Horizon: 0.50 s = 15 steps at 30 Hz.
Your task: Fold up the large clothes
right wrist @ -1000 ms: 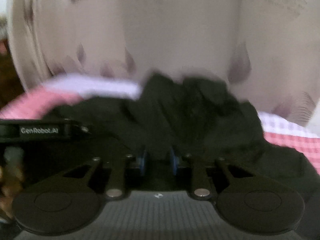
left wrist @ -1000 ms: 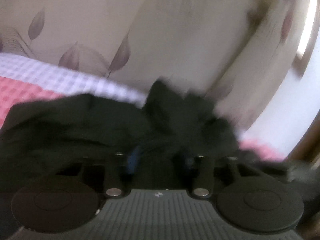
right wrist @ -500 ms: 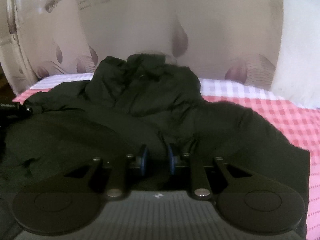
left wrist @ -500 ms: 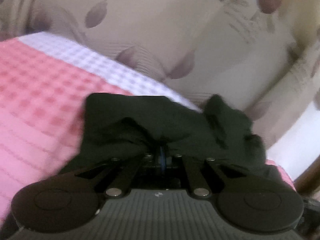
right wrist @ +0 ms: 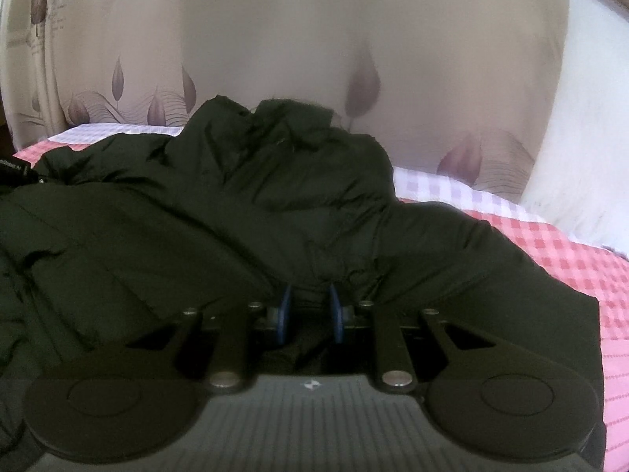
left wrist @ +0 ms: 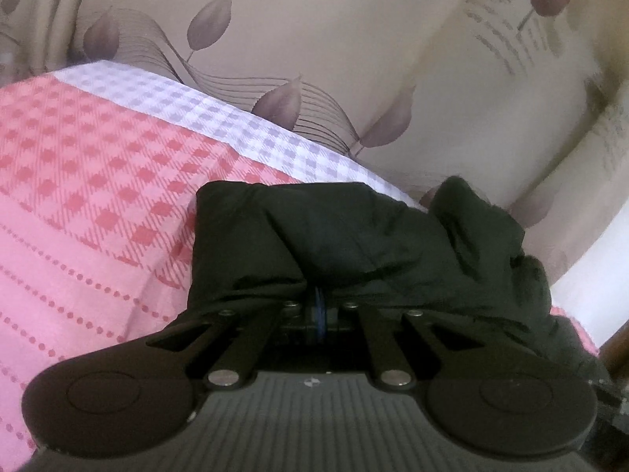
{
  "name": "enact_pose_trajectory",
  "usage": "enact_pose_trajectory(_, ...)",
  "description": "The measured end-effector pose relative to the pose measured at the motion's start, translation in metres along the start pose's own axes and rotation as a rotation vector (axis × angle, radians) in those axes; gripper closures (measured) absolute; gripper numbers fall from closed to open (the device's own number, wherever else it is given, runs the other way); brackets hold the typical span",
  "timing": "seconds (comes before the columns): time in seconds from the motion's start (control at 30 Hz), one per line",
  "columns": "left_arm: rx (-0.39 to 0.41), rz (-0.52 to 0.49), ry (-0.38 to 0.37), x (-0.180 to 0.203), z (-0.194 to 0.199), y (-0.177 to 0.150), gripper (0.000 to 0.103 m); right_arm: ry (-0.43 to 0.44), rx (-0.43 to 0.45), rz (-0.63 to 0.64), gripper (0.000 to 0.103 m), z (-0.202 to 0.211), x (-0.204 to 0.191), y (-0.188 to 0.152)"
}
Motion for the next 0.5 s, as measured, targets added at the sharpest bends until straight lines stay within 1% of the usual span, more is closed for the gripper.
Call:
enact_pose_trajectory(0.07,-0.015,-0.01,-0.001,0.001,0.002,0.002,0.092,0.025,0.007,-0.022,0.082,0.003,0.003,0.0)
enact_pose_trajectory(0.1,-0.027,-0.026,0.031,0.004,0.007,0.002,0.092,0.045,0.008,-0.031,0.082,0.008,0.004,-0.002)
enact_pose_trajectory(0.13,-0.023,-0.046,0.063,0.009,0.021,0.002,0.095,0.047,-0.02,-0.035,0.081,0.019,0.005,-0.005)
enact_pose_trajectory(0.17,0.006,-0.069,0.037,0.019,0.044,-0.001,0.083,0.005,-0.039,-0.079,0.078,0.042,0.01,-0.007)
enact_pose_trajectory(0.2,0.029,-0.095,-0.01,0.026,0.063,-0.006,0.056,-0.016,0.014,-0.127,0.075,0.073,0.016,-0.011)
enact_pose_trajectory(0.23,0.045,-0.132,-0.07,0.035,0.087,-0.015,0.032,0.023,0.116,-0.155,0.07,0.116,0.018,-0.021)
enact_pose_trajectory(0.27,0.059,-0.18,-0.129,0.043,0.116,-0.028,0.024,0.066,0.181,-0.159,0.043,0.152,0.019,-0.037)
enact_pose_trajectory(0.3,0.078,-0.223,-0.17,0.047,0.141,-0.042,0.013,0.088,0.21,-0.148,0.011,0.184,0.018,-0.058)
enact_pose_trajectory(0.33,0.092,-0.253,-0.185,0.048,0.162,-0.055,0.003,0.089,0.231,-0.131,0.005,0.213,0.018,-0.082)
enact_pose_trajectory(0.37,0.108,-0.281,-0.181,0.046,0.188,-0.073,0.0,0.07,0.254,-0.116,0.004,0.245,0.018,-0.113)
enact_pose_trajectory(0.4,0.122,-0.301,-0.181,0.045,0.205,-0.086,0.0,0.051,0.249,-0.11,0.004,0.266,0.018,-0.139)
enact_pose_trajectory(0.47,0.129,-0.337,-0.181,0.035,0.24,-0.12,0.0,0.031,0.205,-0.137,0.004,0.302,0.022,-0.193)
enact_pose_trajectory(0.5,0.123,-0.337,-0.175,0.031,0.249,-0.133,0.0,0.032,0.188,-0.174,0.004,0.318,0.024,-0.219)
Point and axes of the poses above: each gripper's, at about its wrist camera, not at the fingertips, and z roughly against the way its jaws point, x to its right, y to its top, the point moved 9 cm from there along -z, roughly the way its jaws point, and after that the axes turned 12 degrees about -x, right-handed, at the moved point
